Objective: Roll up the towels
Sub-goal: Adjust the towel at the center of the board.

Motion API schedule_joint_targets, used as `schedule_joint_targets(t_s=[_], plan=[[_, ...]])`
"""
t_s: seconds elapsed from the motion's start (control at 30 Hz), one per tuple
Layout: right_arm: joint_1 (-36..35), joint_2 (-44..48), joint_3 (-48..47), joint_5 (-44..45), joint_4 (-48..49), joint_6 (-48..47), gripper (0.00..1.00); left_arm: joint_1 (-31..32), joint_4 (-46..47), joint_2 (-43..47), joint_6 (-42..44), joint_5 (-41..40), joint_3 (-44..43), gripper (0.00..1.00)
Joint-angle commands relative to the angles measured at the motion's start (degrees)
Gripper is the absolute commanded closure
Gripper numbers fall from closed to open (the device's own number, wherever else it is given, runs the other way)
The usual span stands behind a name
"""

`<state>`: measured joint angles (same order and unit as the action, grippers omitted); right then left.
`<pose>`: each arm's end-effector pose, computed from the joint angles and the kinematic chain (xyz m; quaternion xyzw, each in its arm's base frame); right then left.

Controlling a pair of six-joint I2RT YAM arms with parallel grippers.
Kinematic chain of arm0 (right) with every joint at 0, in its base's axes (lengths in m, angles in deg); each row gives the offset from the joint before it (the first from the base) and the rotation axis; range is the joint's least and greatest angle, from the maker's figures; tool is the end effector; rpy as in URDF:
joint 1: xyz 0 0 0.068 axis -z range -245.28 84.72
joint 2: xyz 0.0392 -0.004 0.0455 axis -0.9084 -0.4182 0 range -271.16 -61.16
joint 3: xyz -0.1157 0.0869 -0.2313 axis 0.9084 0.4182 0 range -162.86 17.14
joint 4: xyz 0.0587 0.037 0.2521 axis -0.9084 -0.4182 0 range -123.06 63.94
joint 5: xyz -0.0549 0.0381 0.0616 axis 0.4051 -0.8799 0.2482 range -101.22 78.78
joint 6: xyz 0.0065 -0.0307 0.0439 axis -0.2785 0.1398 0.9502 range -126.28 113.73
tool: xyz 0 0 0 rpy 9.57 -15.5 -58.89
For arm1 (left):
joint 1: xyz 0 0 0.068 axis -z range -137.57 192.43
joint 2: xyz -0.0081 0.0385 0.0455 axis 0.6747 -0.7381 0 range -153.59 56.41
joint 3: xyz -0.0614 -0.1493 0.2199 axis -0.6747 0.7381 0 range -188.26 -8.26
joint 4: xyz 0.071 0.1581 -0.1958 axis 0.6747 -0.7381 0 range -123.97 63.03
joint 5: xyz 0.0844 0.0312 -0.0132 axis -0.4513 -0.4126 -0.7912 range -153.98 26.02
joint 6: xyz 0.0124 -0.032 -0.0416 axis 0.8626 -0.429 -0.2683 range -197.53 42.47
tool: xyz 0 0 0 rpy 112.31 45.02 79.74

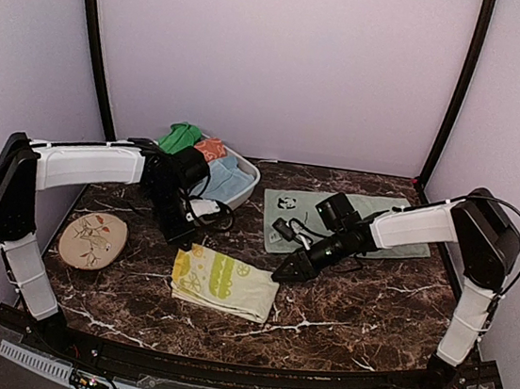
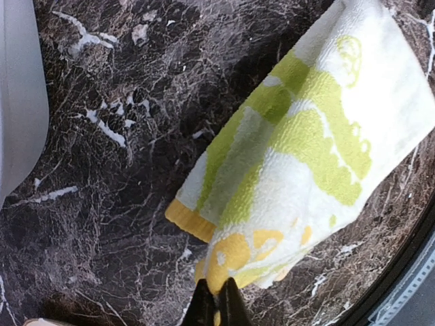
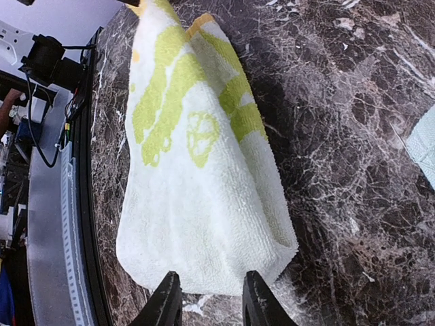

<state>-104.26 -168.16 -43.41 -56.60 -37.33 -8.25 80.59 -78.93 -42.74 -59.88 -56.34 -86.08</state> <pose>0.2657 0.2476 0.1460 -0.4105 0.7927 0.4328 0.1257 0.2671 -0.2160 0.2362 0.4706 0.8679 -0.0906 0.1309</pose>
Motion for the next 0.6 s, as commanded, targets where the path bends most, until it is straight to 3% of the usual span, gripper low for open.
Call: schedule_joint_targets(t_s=[0.0, 0.17, 0.27, 0.33, 0.43, 0.57], plan=[[0.2, 2.6, 1.0, 0.7, 1.7, 0.7, 0.69, -0.1, 3.0, -2.0, 1.6, -1.0, 1.0, 1.00], [0.2, 5.5, 2.5, 3.0, 3.7, 2.1, 0.67, -0.1, 3.6, -4.2, 1.0, 3.3, 1.9, 0.91], [-0.2, 8.6, 5.2, 5.0, 9.3, 5.3, 0.64, -0.1, 5.9, -3.5, 0.8, 2.1, 3.6, 0.74], [-1.5, 10.1, 7.2, 6.9, 13.0, 7.5, 0.64, -0.5, 7.2, -2.2, 0.7, 1.7, 4.5, 0.56], [-5.0, 10.3, 8.6, 10.9, 15.9, 9.1, 0.64, -1.4, 8.0, 0.4, 1.1, 2.8, 5.3, 0.37], [-9.1, 7.9, 8.6, 13.9, 17.9, 10.3, 0.68, -1.7, 8.6, 3.3, 1.9, 5.7, 7.0, 0.32]])
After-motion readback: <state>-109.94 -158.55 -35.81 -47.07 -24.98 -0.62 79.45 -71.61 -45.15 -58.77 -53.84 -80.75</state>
